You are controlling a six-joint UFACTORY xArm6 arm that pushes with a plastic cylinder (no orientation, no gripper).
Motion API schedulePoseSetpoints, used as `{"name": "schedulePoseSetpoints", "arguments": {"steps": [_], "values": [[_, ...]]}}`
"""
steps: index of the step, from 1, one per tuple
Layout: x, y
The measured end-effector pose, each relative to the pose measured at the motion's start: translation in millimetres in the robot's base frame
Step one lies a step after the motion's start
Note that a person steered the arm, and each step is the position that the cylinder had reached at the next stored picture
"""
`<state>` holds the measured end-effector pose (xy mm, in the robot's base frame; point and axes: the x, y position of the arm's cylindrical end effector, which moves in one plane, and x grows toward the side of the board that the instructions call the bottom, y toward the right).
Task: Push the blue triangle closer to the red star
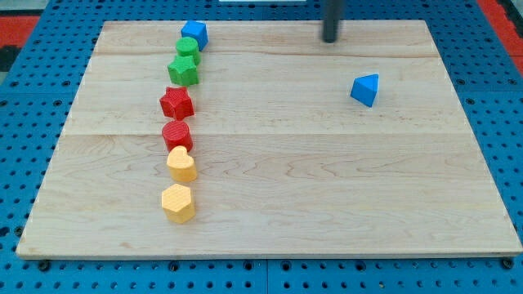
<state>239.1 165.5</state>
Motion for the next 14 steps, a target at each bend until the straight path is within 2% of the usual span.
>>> {"name": "schedulePoseSetpoints", "arguments": {"steps": [1,2,3,4,5,6,10,11,14], "values": [[9,91],[43,139],[114,110],[135,44],[135,-19],[126,-50],[63,-44],[67,-84],[120,-112]]}}
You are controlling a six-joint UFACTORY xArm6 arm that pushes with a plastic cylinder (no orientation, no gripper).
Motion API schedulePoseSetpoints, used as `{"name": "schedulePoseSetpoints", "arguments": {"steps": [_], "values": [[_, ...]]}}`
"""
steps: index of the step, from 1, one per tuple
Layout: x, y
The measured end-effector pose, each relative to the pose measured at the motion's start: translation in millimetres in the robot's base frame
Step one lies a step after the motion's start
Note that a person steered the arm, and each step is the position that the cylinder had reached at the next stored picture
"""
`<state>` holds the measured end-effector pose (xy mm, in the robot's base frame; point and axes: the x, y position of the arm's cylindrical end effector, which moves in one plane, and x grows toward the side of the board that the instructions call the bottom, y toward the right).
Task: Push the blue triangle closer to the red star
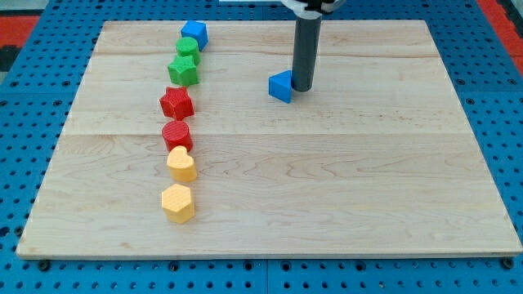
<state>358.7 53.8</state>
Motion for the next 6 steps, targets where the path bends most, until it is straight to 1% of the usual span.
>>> {"name": "schedulePoseSetpoints", "arguments": {"steps": [1,2,3,5,6], "values": [[16,-11],[23,-50],[13,-61],[-27,-44],[-53,-66]]}}
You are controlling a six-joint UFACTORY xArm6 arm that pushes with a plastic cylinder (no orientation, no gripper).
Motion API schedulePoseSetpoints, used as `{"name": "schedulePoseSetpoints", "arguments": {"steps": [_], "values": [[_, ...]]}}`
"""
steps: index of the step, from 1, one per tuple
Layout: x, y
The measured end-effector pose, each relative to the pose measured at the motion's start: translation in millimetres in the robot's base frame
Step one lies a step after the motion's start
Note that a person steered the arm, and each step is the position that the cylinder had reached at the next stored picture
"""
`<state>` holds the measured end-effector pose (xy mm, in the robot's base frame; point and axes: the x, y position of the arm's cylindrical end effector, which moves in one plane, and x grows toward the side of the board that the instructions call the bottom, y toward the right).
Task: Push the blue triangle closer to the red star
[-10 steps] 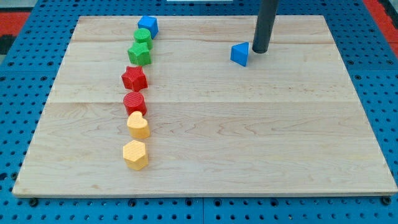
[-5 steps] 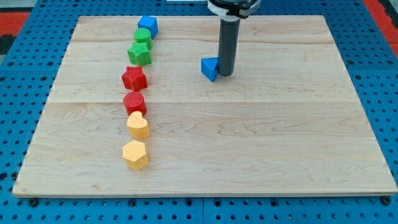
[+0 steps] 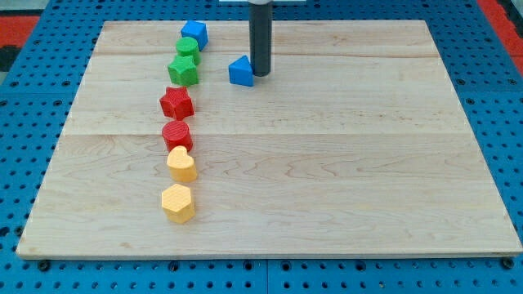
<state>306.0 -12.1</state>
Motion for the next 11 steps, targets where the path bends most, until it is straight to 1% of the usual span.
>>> {"name": "schedulePoseSetpoints", "arguments": {"steps": [1,2,5,9,11], "values": [[8,-9],[25,-22],[21,-36],[29,-77],[42,-83]]}}
